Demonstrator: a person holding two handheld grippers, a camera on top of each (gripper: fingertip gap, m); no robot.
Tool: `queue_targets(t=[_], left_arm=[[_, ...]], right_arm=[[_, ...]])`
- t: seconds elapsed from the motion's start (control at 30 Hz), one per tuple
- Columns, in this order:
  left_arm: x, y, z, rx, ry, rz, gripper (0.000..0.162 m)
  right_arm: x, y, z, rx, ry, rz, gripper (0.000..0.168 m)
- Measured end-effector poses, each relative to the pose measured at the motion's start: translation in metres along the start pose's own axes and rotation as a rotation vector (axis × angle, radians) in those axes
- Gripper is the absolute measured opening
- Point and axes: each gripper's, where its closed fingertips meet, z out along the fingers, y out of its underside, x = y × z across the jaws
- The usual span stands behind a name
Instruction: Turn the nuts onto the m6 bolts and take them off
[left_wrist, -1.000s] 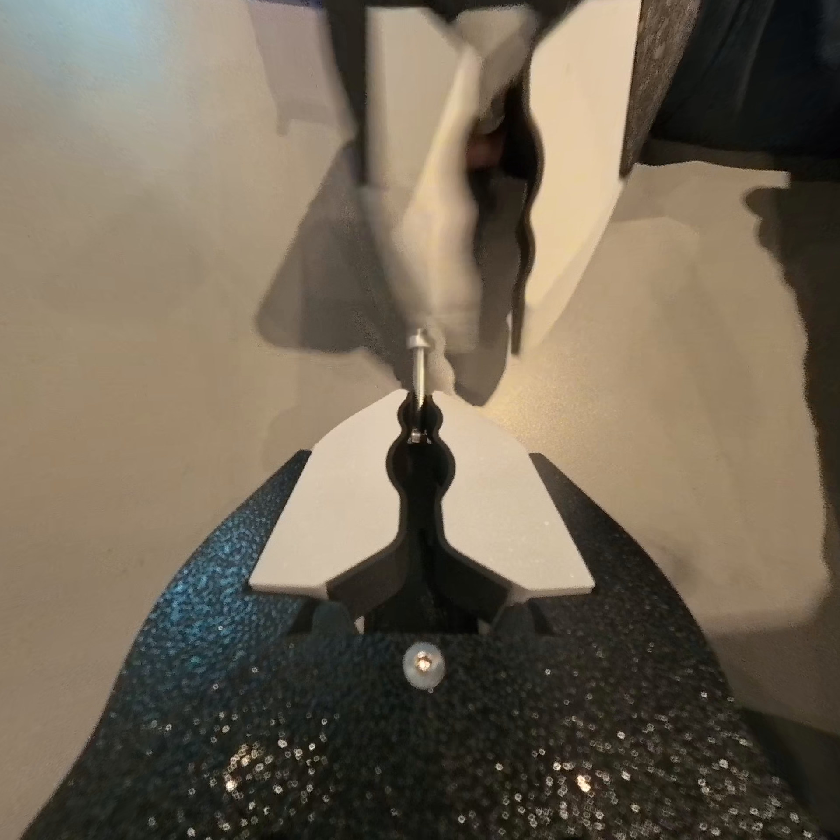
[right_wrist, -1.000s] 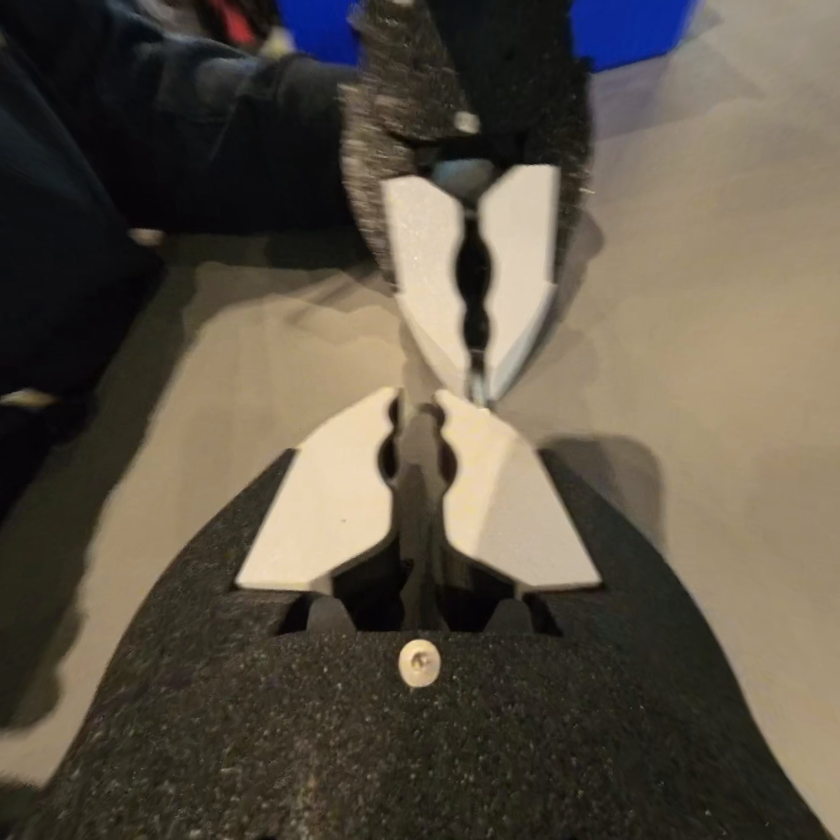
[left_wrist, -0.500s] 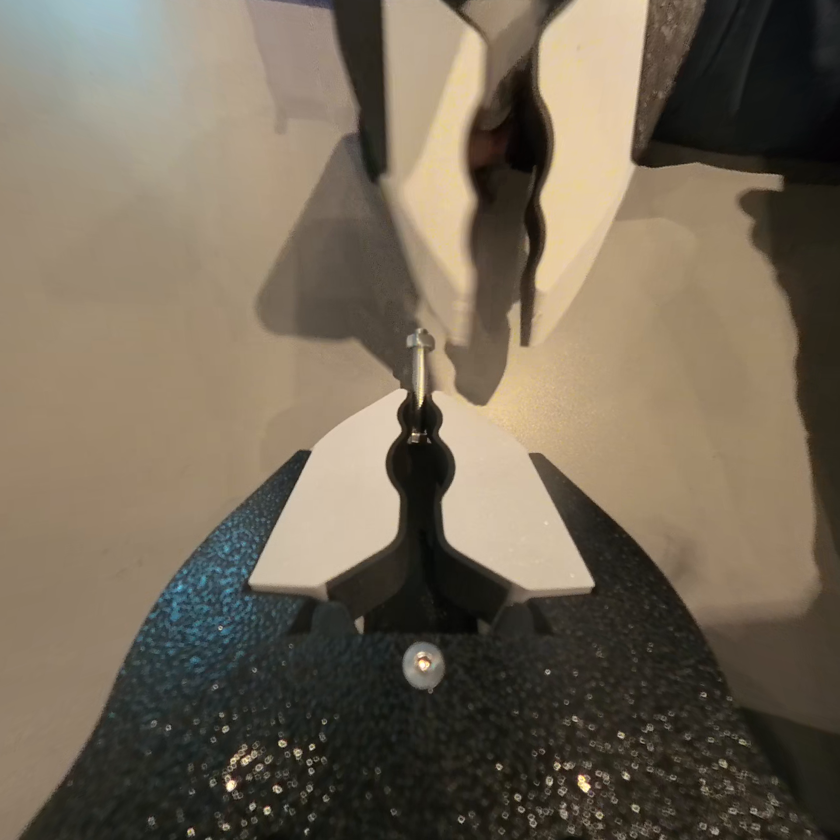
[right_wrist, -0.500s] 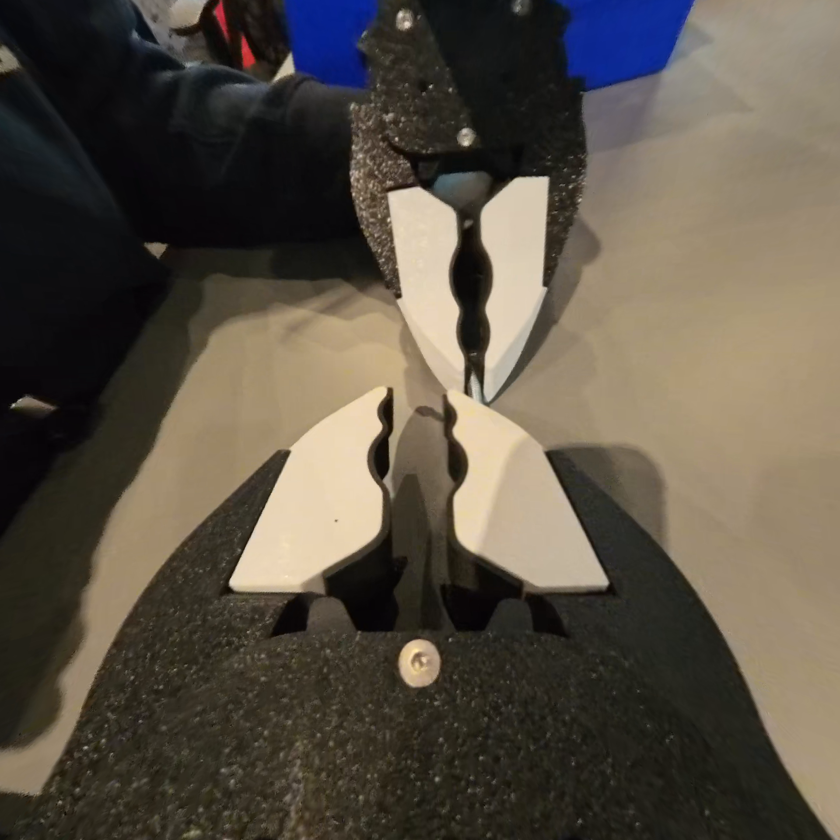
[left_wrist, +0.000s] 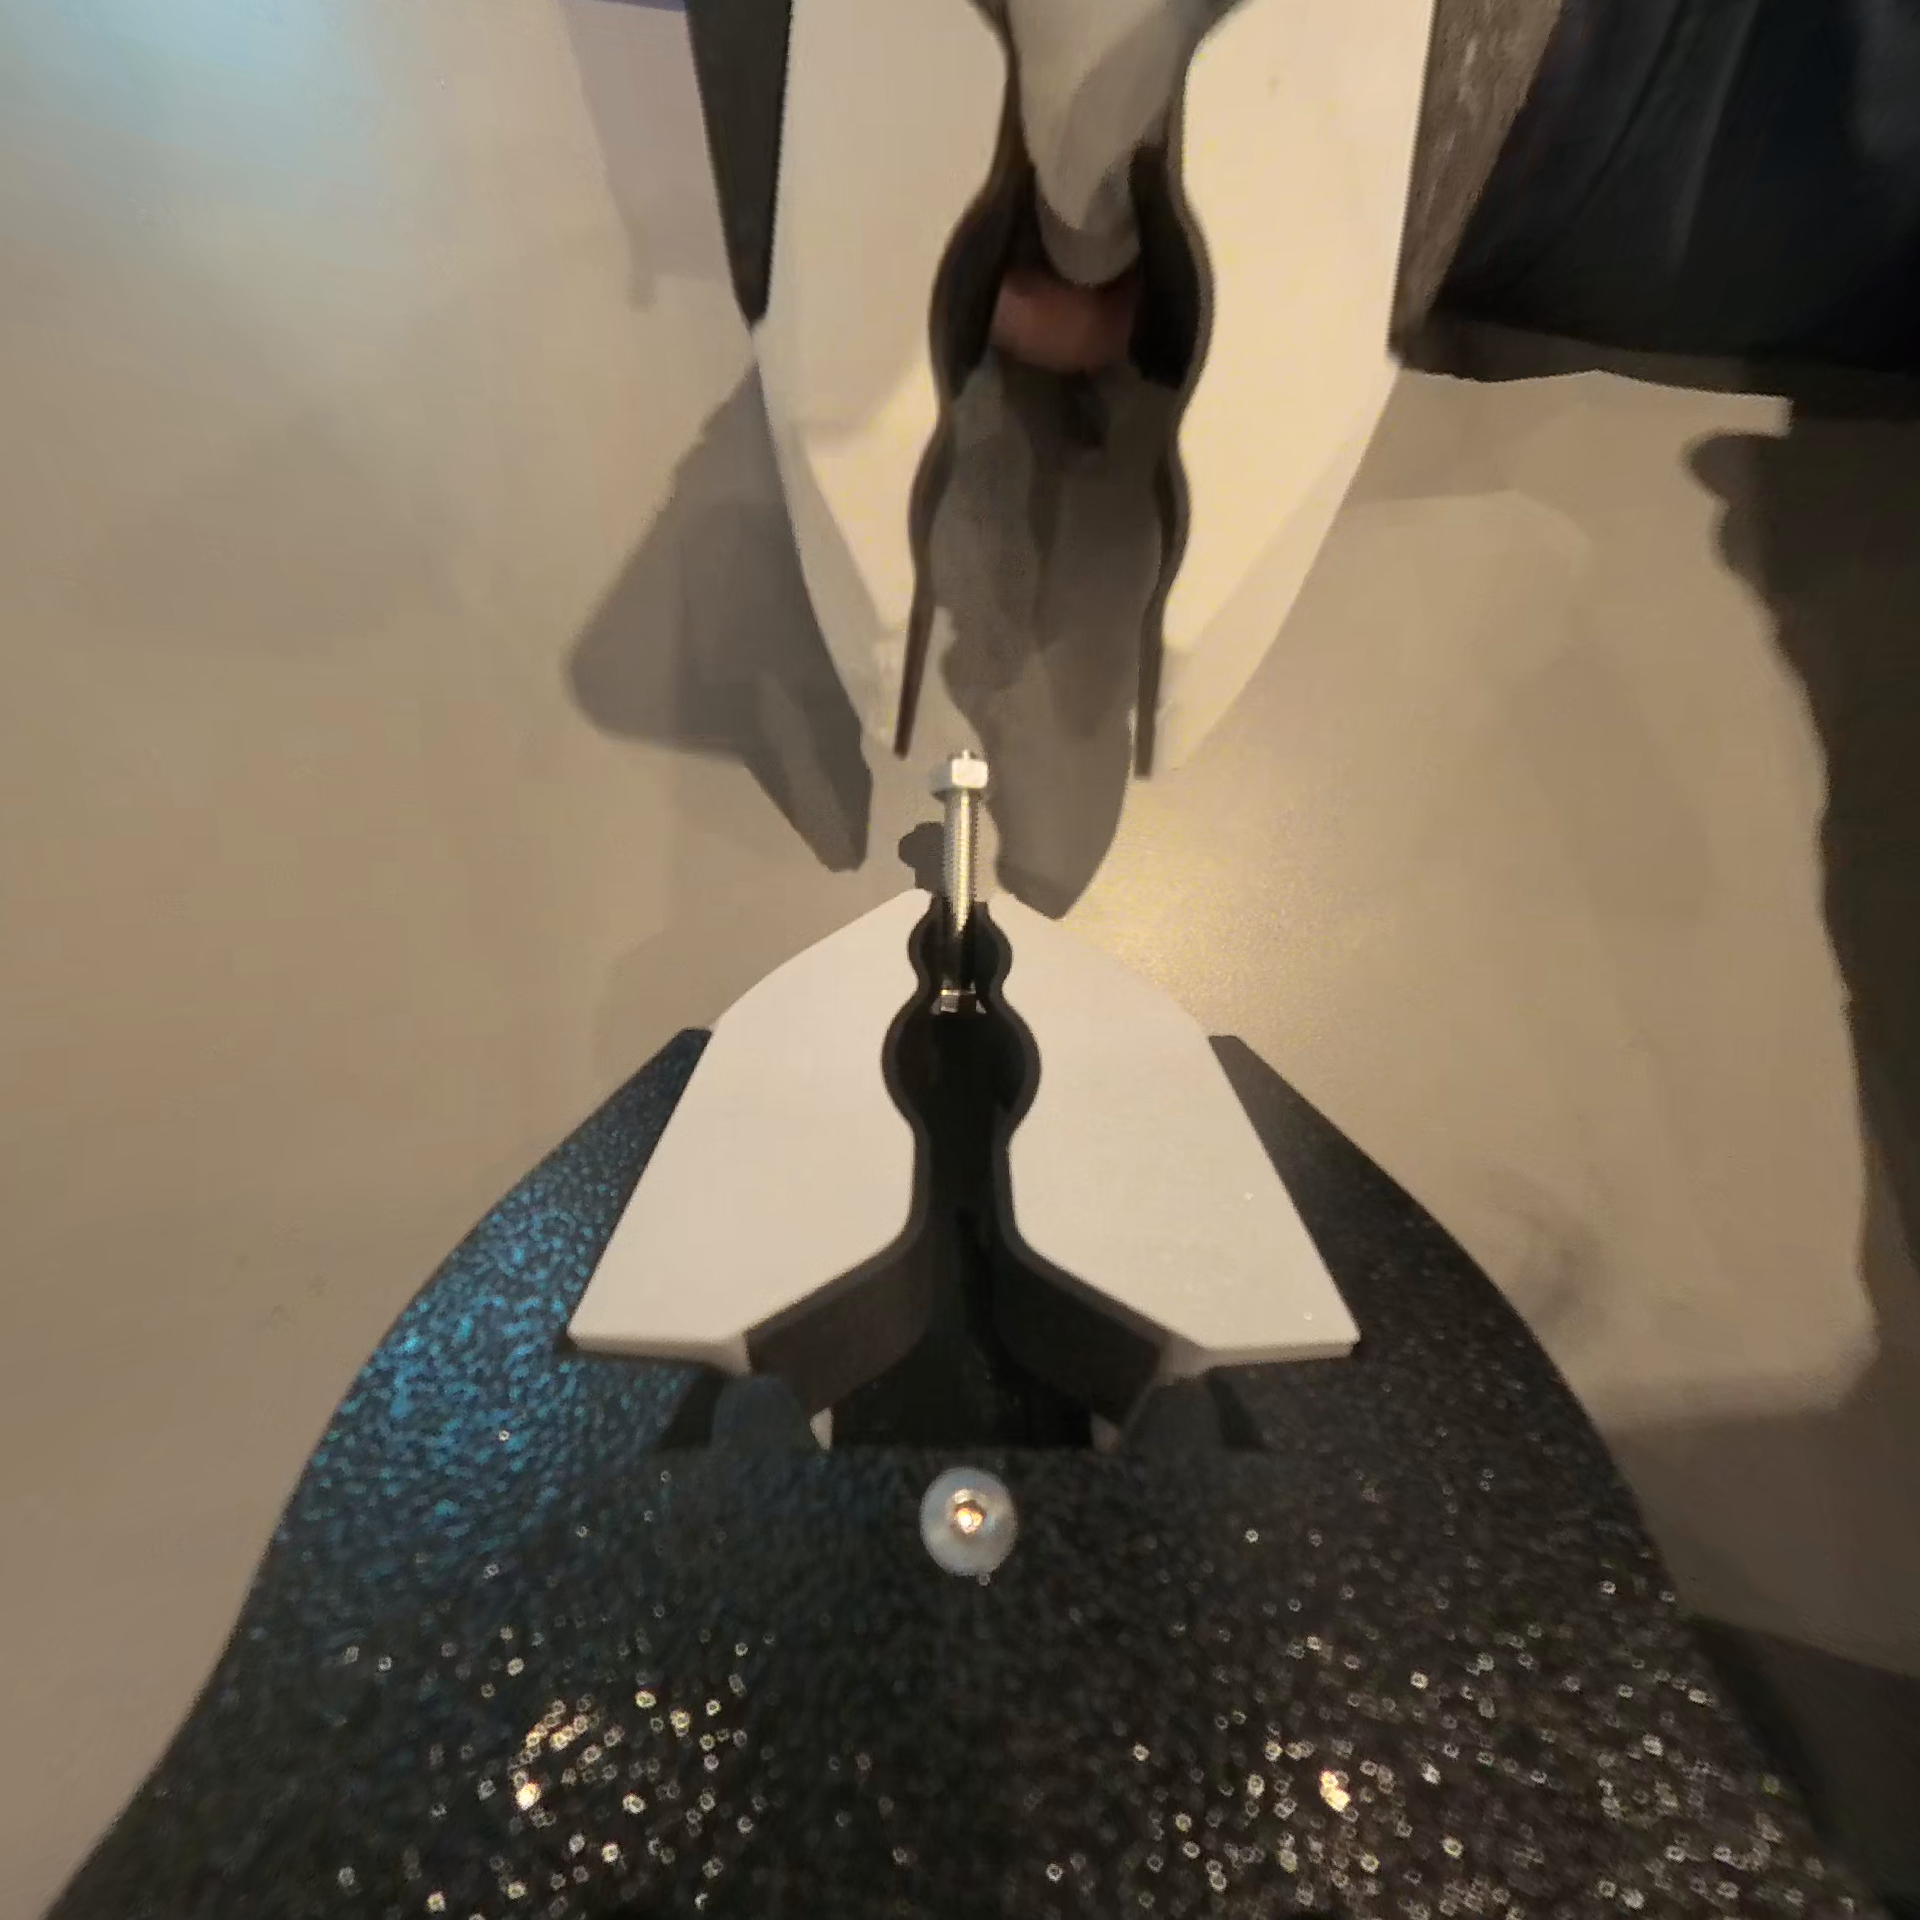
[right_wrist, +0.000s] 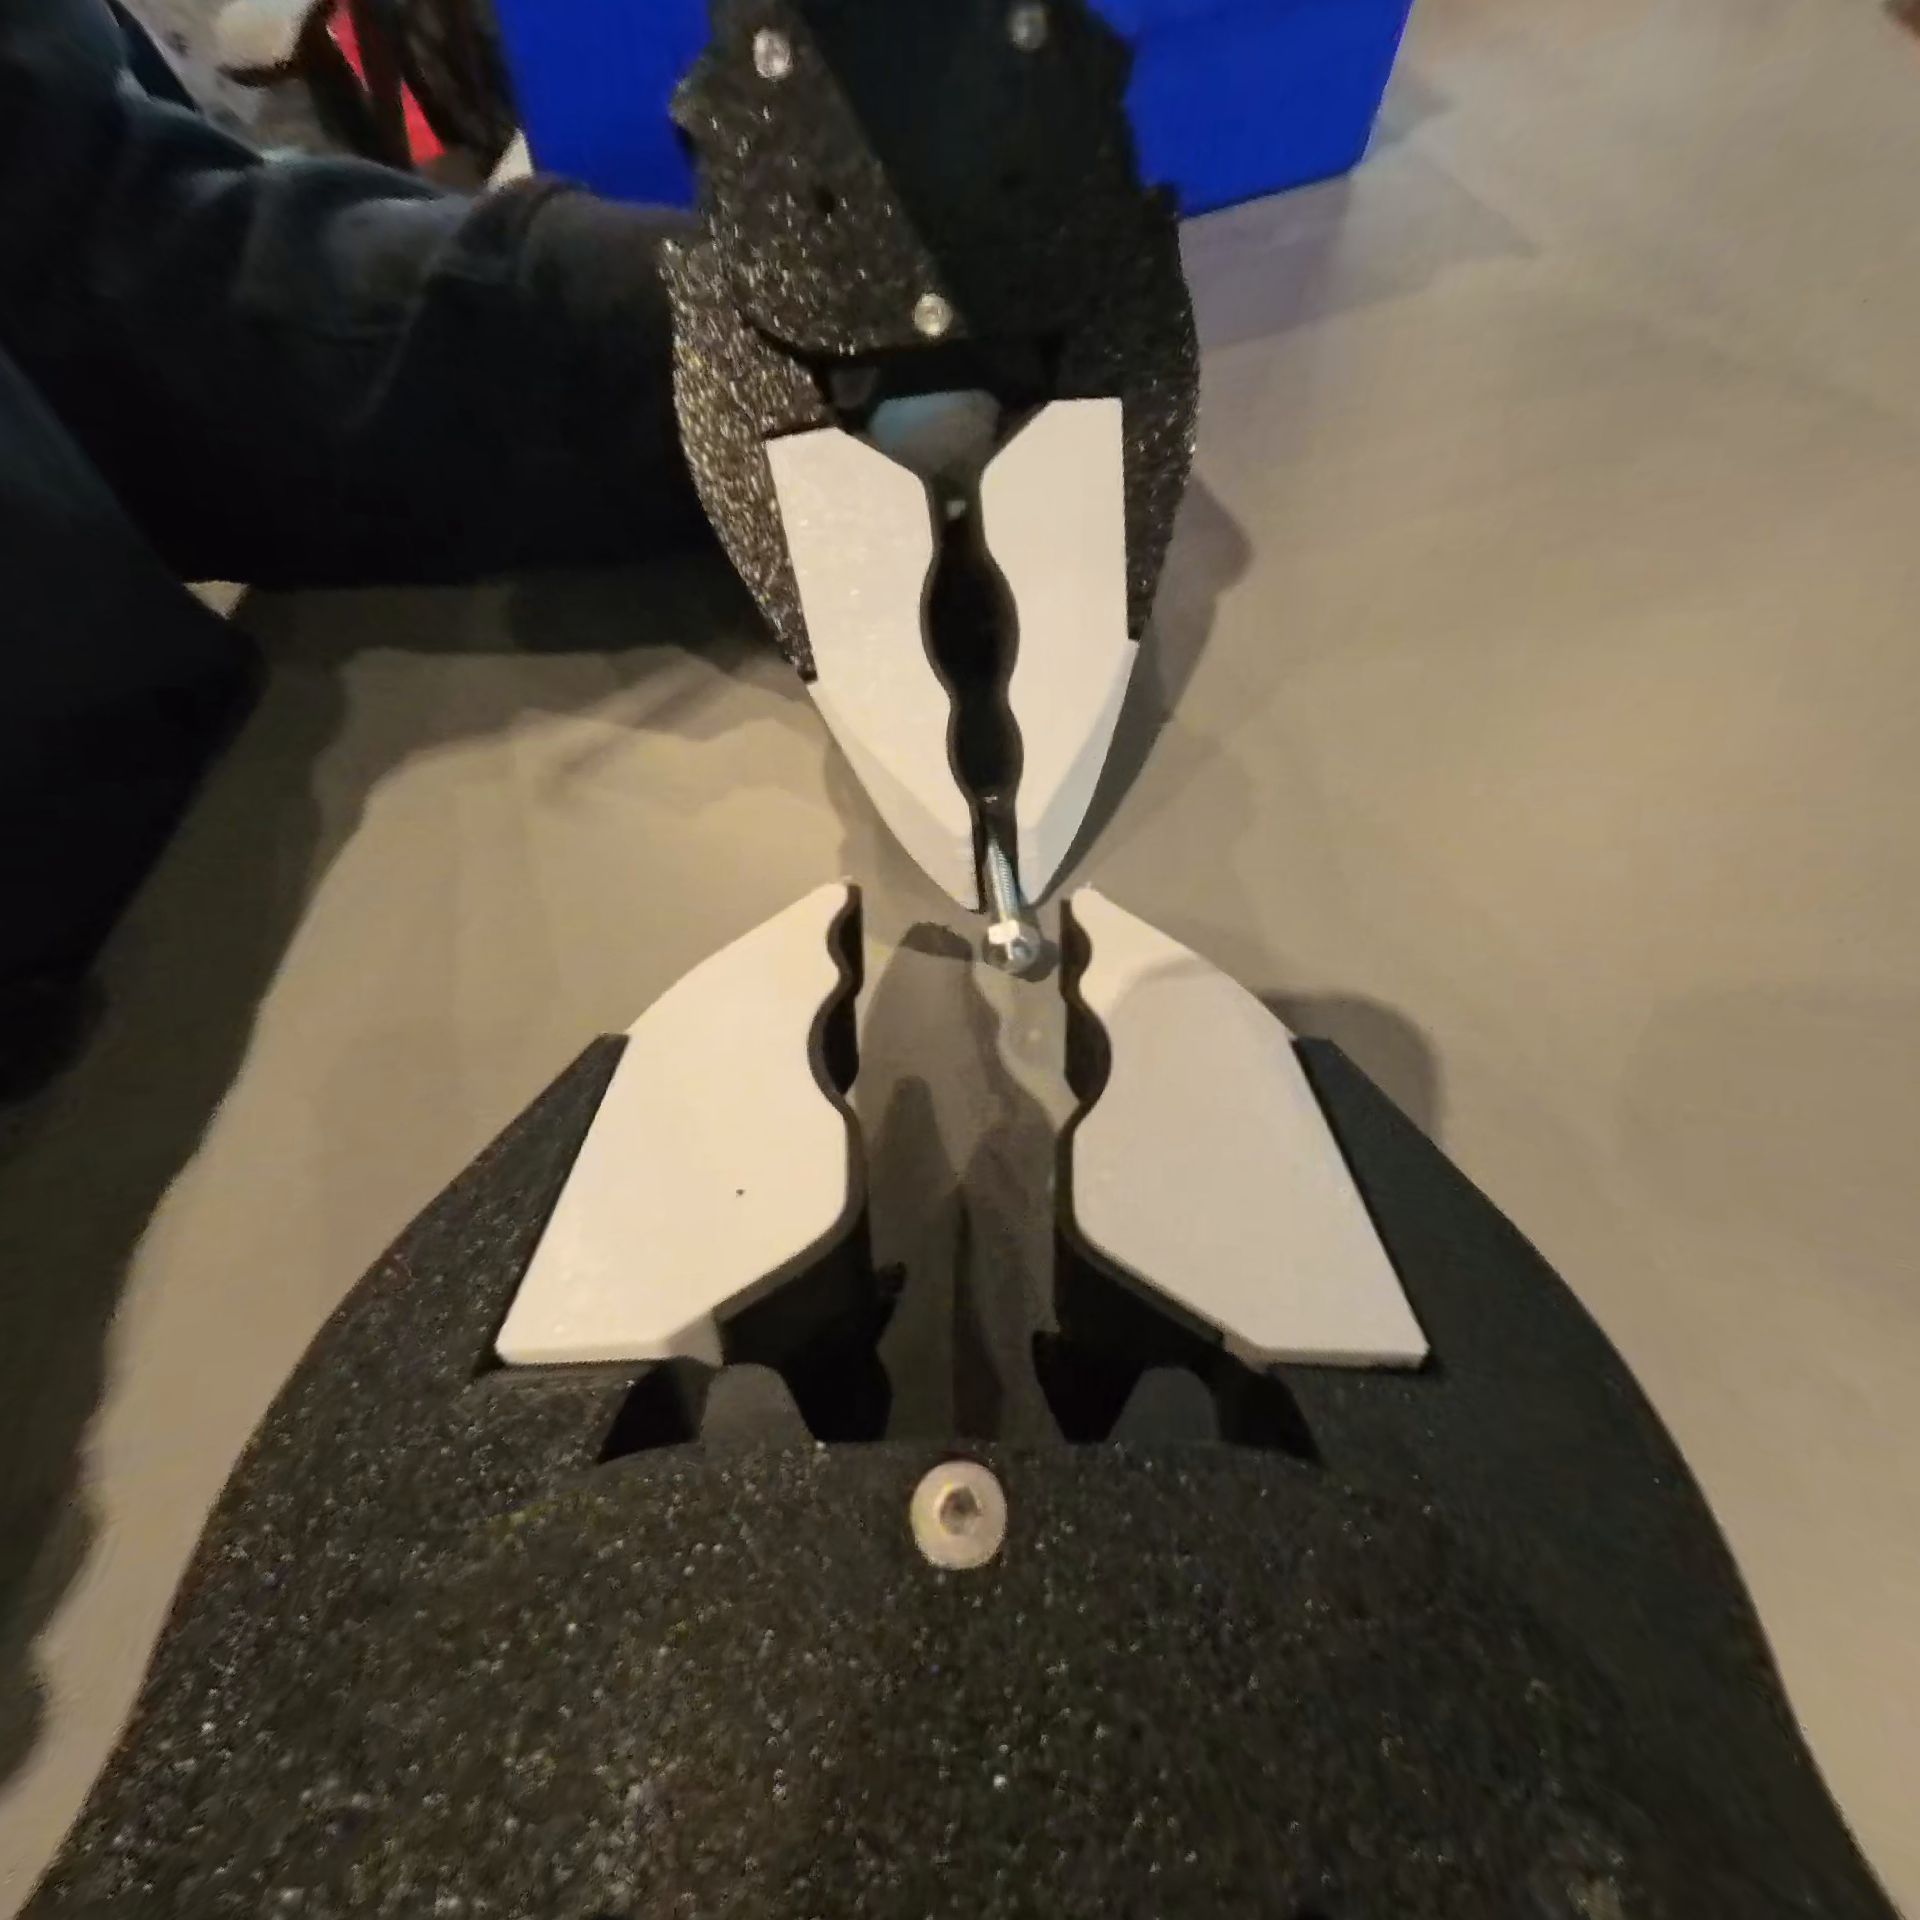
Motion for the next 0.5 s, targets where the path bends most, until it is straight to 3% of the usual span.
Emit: queue_targets(t=[0.03,0.13,0.2,0.33,0.5], left_arm=[[0.000,0.000,0.000,0.000,0.000,0.000,0.005],[0.000,0.000,0.000,-0.001,-0.001,0.002,0.005],[0.000,0.000,0.000,0.000,-0.002,0.002,0.005],[0.000,0.000,0.000,0.000,0.000,0.000,0.005],[0.000,0.000,0.000,-0.001,-0.001,0.001,0.005]], right_arm=[[0.000,0.002,0.002,-0.020,0.007,-0.006,0.036],[-0.004,0.006,0.004,-0.050,-0.012,-0.036,0.033],[-0.014,0.001,-0.001,0.000,-0.084,-0.050,0.013],[-0.002,0.002,-0.001,-0.007,-0.004,-0.030,0.027],[-0.001,0.008,0.004,-0.061,0.030,-0.084,0.030]])
